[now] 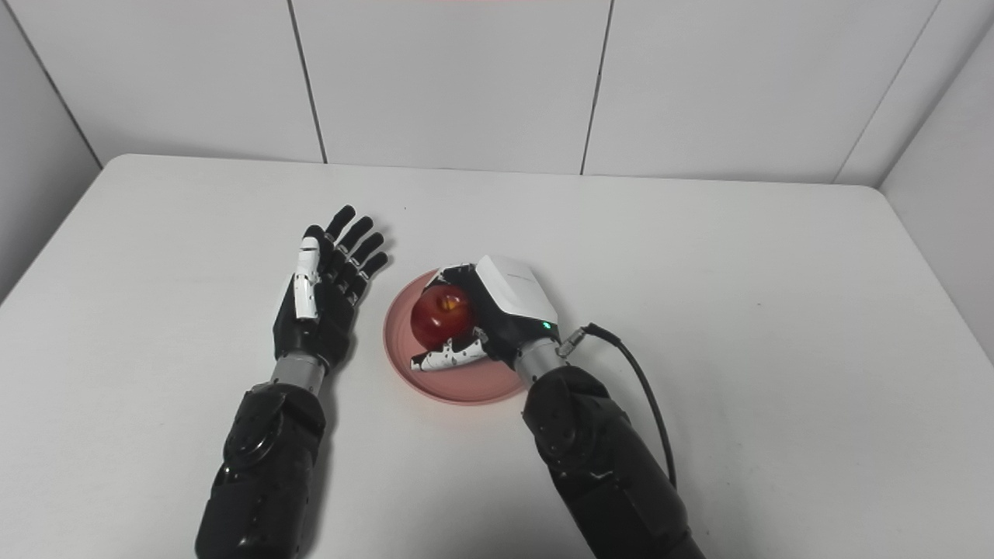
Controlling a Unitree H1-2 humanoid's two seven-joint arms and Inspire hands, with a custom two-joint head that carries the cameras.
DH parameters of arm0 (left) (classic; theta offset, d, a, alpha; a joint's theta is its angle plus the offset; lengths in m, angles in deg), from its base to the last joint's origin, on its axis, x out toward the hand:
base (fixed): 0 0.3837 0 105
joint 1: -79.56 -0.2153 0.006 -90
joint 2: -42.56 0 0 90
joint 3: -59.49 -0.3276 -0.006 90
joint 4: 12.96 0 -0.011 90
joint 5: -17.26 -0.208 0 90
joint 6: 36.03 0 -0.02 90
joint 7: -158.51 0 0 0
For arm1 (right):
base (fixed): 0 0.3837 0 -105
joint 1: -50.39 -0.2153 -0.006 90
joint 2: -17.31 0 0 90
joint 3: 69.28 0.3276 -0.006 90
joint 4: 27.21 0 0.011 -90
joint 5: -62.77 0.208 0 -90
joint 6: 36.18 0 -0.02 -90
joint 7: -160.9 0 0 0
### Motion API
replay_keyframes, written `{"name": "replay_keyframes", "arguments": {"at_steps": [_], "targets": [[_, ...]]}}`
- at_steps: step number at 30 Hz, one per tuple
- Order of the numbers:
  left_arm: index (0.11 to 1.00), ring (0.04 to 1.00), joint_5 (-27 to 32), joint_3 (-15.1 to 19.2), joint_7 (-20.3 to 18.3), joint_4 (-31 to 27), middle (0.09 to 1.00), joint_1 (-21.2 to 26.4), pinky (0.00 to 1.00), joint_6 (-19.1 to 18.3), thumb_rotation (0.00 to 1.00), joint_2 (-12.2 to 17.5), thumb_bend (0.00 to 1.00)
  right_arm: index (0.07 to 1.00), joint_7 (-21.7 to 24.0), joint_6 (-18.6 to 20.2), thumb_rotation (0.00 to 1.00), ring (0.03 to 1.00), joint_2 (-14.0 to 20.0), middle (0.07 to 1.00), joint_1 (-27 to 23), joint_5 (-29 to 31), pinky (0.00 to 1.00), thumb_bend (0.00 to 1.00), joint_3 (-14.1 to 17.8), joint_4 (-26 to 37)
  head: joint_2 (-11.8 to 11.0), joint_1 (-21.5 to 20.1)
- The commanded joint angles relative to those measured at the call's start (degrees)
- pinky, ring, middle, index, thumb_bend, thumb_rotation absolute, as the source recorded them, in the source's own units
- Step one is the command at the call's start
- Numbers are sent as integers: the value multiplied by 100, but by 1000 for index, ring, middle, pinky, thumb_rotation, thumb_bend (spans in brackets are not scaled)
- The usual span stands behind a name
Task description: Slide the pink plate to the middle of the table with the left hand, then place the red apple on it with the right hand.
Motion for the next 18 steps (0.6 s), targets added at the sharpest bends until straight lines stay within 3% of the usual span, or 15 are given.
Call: {"name": "replay_keyframes", "arguments": {"at_steps": [1,9,18], "targets": [[873,874,-91,-21,89,-20,884,-29,865,-212,1000,-9,350,613,40,69,209,564,8,643,-84,-81,443,859,57,160,5,5],[872,872,-85,-20,87,-30,882,-34,867,-228,1000,-5,356,698,239,163,309,625,29,703,-40,-200,500,996,109,443,7,-8],[870,869,-102,-18,71,-11,879,-39,865,-195,1000,6,363,743,524,165,353,693,102,744,7,-264,594,1000,172,712,8,-44]]}}
